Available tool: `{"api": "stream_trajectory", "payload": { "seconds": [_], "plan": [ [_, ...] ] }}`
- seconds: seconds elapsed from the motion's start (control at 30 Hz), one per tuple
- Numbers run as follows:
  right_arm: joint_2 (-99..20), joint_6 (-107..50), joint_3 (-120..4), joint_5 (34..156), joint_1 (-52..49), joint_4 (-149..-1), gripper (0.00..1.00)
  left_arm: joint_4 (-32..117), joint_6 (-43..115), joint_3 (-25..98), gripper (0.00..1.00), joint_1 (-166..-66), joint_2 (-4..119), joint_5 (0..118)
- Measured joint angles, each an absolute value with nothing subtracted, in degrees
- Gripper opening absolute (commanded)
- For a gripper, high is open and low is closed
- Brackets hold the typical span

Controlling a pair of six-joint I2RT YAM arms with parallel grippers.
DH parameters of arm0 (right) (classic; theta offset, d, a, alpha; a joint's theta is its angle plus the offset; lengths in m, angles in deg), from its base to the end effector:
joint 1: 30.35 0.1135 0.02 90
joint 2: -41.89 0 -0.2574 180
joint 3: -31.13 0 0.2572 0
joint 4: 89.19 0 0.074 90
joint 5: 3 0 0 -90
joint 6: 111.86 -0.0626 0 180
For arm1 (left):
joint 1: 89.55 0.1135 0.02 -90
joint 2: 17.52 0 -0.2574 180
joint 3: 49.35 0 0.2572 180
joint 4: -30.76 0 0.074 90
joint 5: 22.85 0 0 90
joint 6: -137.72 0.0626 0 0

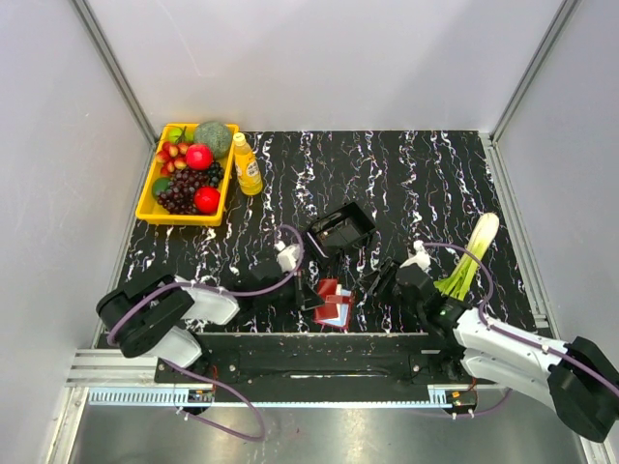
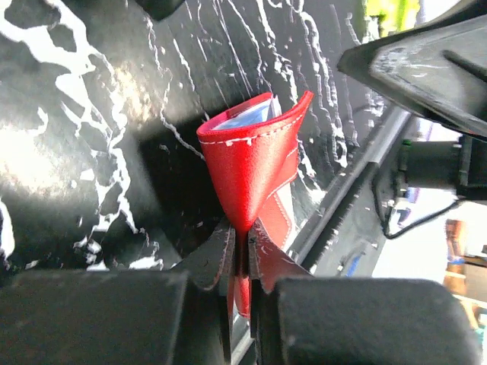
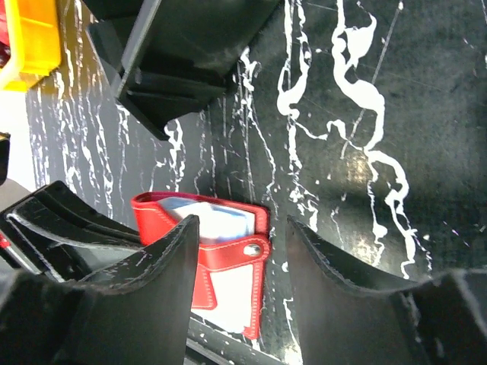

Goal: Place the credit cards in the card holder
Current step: Close the card holder at the center of the board.

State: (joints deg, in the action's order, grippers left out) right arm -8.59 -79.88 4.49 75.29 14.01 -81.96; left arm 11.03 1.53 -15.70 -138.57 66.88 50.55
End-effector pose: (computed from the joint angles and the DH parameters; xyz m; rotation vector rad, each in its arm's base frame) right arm 0.1571 0.1359 0.1383 0.3910 2.1850 0.8331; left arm 0.1652 -0.2174 0.1014 0.2532 2.3572 -1.2192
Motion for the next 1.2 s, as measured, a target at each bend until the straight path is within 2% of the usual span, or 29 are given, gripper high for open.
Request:
{"api": "stream_trajectory", "payload": {
  "seconds": [0.17, 0.3, 0.4, 0.7, 0.8, 1.0, 1.07, 1.2],
  "plan": [
    [-9.68, -79.68, 4.84, 77.76, 13.77, -80.57, 0.5, -12.72, -7.45, -25.53, 0.0, -133.63, 73.81, 42.07],
    [-14.25, -79.55, 4.84, 80.49, 13.7, -81.09, 0.49, -23.57, -14.97, -26.14, 0.0, -131.49, 85.46, 37.72],
    [-18.27, -79.64, 4.8, 83.47, 13.61, -84.08, 0.49, -28.61, -17.79, -26.3, 0.0, -131.33, 89.11, 36.47],
    [-24.98, -82.06, 5.13, 91.47, 14.23, -93.35, 0.49, -32.18, -20.0, -29.99, 0.01, -131.36, 89.32, 36.45],
    [-21.88, -82.13, 5.28, 92.58, 15.25, -89.77, 0.5, -33.12, -20.42, -31.52, 0.05, -131.73, 88.91, 36.8],
    [-8.96, -82.11, 5.37, 94.7, 17.46, -80.24, 0.51, -31.98, -19.63, -32.22, 0.06, -132.95, 86.64, 38.72],
    [-6.47, -82.41, 5.74, 95.79, 18.53, -78.4, 0.5, -31.0, -18.91, -32.22, 0.1, -133.85, 84.95, 39.77],
    [-6.34, -83.48, 6.61, 97.72, 20.46, -76.13, 0.52, -24.66, -16.2, -30.73, 0.14, -135.88, 78.85, 42.02]
  ]
}}
